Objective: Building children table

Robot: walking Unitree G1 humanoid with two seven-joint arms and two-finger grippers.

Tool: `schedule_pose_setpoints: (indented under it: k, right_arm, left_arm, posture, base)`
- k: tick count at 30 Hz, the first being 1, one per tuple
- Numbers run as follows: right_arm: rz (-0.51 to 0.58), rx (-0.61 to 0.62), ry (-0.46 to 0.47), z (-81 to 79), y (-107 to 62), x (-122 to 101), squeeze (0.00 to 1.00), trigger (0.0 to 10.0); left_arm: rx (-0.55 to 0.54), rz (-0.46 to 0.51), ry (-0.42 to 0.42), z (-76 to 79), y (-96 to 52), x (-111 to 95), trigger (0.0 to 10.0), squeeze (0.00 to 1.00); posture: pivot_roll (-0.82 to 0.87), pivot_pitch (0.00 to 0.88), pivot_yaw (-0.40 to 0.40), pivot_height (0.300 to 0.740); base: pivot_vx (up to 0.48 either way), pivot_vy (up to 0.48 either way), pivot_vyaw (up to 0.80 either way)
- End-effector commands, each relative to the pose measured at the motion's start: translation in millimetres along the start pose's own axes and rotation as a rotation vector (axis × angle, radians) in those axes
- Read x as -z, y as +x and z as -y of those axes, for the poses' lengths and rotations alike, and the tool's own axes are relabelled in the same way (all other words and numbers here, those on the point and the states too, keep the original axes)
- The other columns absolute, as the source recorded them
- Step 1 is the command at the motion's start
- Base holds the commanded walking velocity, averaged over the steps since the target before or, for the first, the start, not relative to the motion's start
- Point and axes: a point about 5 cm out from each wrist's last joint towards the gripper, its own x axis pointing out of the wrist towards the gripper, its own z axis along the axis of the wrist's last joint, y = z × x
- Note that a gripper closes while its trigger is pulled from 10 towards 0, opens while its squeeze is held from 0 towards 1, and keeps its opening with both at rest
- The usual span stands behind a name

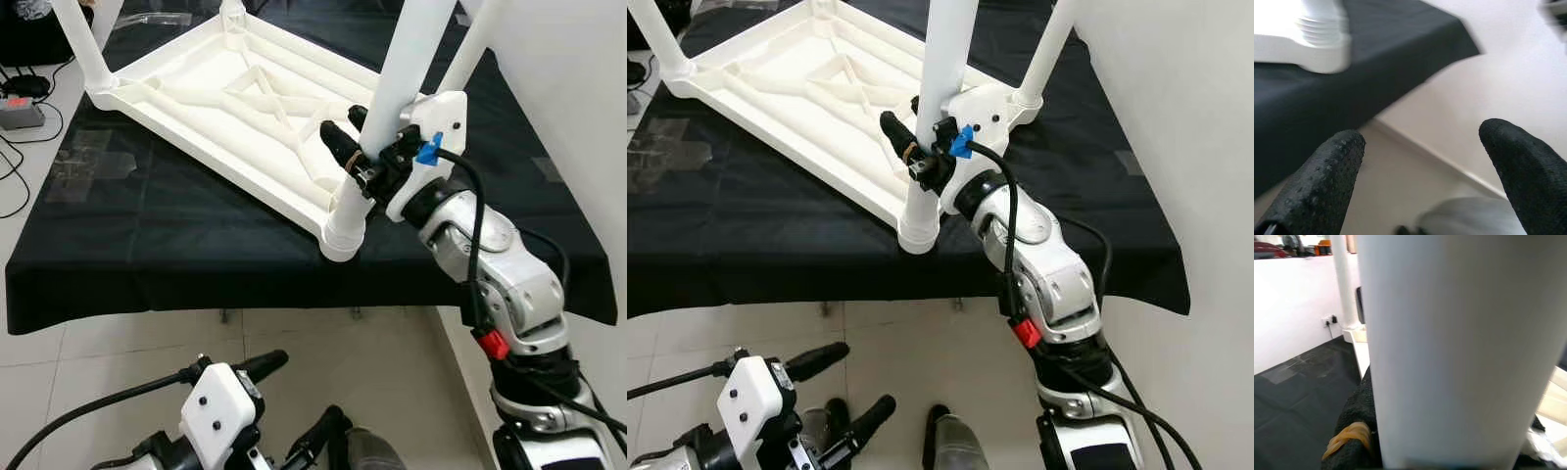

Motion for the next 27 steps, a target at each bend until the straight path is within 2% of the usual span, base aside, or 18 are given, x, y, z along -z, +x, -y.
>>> schedule_pose_setpoints:
  k: [1,2,3,4,6,7,8,9,10,11,12,13,15,16,19,22,26,27]
  right_arm:
    - [-0.224,0.111,0.020,5.3,-6.4,43.2,0.00,10.0]
    - [-0.230,0.137,0.020,2.8,-7.1,43.2,0.00,10.0]
    - [-0.230,0.137,0.020,2.8,-7.1,43.2,0.00,10.0]
    - [-0.235,0.150,0.022,1.5,-6.8,44.0,0.00,10.0]
    - [-0.235,0.150,0.022,1.5,-6.8,44.0,0.00,10.0]
    - [-0.239,0.160,0.022,0.5,-6.0,45.0,0.00,10.0]
    - [-0.239,0.160,0.022,0.5,-6.0,45.0,0.00,10.0]
    - [-0.241,0.161,0.020,0.6,-3.2,46.9,0.00,10.0]
    - [-0.241,0.161,0.020,0.6,-3.2,46.9,0.00,10.0]
    - [-0.239,0.160,0.019,0.5,0.2,48.2,0.00,10.0]
    - [-0.237,0.159,0.019,0.2,3.4,49.3,0.00,10.0]
    - [-0.237,0.159,0.019,0.2,3.4,49.3,0.00,10.0]
    - [-0.236,0.157,0.019,0.1,5.4,50.0,0.00,10.0]
    - [-0.237,0.161,0.024,-1.5,8.5,51.2,0.00,10.0]
    - [-0.237,0.164,0.026,-2.5,9.6,51.2,0.00,10.0]
    - [-0.230,0.174,0.039,-7.5,12.9,49.3,0.00,10.0]
    - [-0.229,0.175,0.041,-8.1,13.1,49.1,0.00,10.0]
    - [-0.227,0.178,0.048,-9.0,12.7,48.7,0.00,10.0]
  left_arm:
    - [-0.102,0.009,0.060,-17.5,0.2,-2.5,10.0,0.00]
    - [-0.188,0.056,0.123,-39.1,3.2,-15.4,10.0,0.00]
    - [-0.188,0.056,0.123,-39.1,3.2,-15.4,10.0,0.00]
    - [-0.274,0.132,0.174,-62.2,6.2,-36.1,10.0,0.00]
    - [-0.274,0.132,0.174,-62.2,6.2,-36.1,10.0,0.00]
    - [-0.315,0.200,0.215,-77.0,7.9,-55.4,10.0,0.00]
    - [-0.315,0.200,0.215,-77.0,7.9,-55.4,10.0,0.00]
    - [-0.331,0.288,0.255,-90.1,11.2,-80.4,10.0,0.00]
    - [-0.331,0.288,0.255,-90.1,11.2,-80.4,10.0,0.00]
    - [-0.297,0.386,0.278,-97.2,17.9,-107.5,10.0,0.00]
    - [-0.226,0.470,0.275,-98.2,26.2,-129.8,10.0,0.00]
    - [-0.226,0.470,0.275,-98.2,26.2,-129.8,10.0,0.00]
    - [-0.173,0.520,0.270,-97.3,31.2,-143.7,10.0,0.00]
    - [0.007,0.603,0.231,-89.5,51.0,-167.0,10.0,0.00]
    - [0.074,0.624,0.226,-86.5,58.1,-174.8,10.0,0.00]
    - [0.239,0.671,0.199,-87.6,85.6,-209.6,10.0,0.00]
    - [0.245,0.669,0.191,-89.5,88.8,-213.6,10.0,0.00]
    - [0.214,0.650,0.197,-97.8,98.7,-220.2,10.0,0.00]
  posture:
    - [0.02,0.213,-0.053,0.740]
    - [0.02,0.201,-0.055,0.740]
    - [0.02,0.201,-0.055,0.740]
    - [0.03,0.190,-0.057,0.740]
    - [0.03,0.190,-0.057,0.740]
    - [0.03,0.180,-0.058,0.740]
    - [0.03,0.180,-0.058,0.740]
    - [0.04,0.163,-0.060,0.740]
    - [0.04,0.163,-0.060,0.740]
    - [0.05,0.156,-0.059,0.740]
    - [0.05,0.152,-0.061,0.740]
    - [0.05,0.152,-0.061,0.740]
    - [0.05,0.152,-0.061,0.740]
    - [0.05,0.140,-0.066,0.740]
    - [0.05,0.140,-0.066,0.740]
    - [0.04,0.135,-0.057,0.740]
    - [0.04,0.135,-0.055,0.740]
    - [0.03,0.136,-0.045,0.740]
  base:
    - [0.000,0.000,0.00]
    - [0.000,0.000,0.00]
    - [0.000,0.000,0.00]
    - [0.000,0.000,0.00]
    - [0.000,0.000,0.00]
    - [0.000,0.000,0.00]
    - [0.000,0.000,0.00]
    - [0.000,0.000,0.00]
    - [0.000,0.000,0.00]
    - [0.000,0.000,0.00]
    - [0.000,0.000,0.00]
    - [0.000,0.000,0.00]
    - [0.000,0.000,0.00]
    - [0.000,0.000,0.00]
    - [0.000,0.000,0.00]
    - [0.000,0.000,0.00]
    - [0.000,0.000,0.00]
    - [0.000,0.000,0.00]
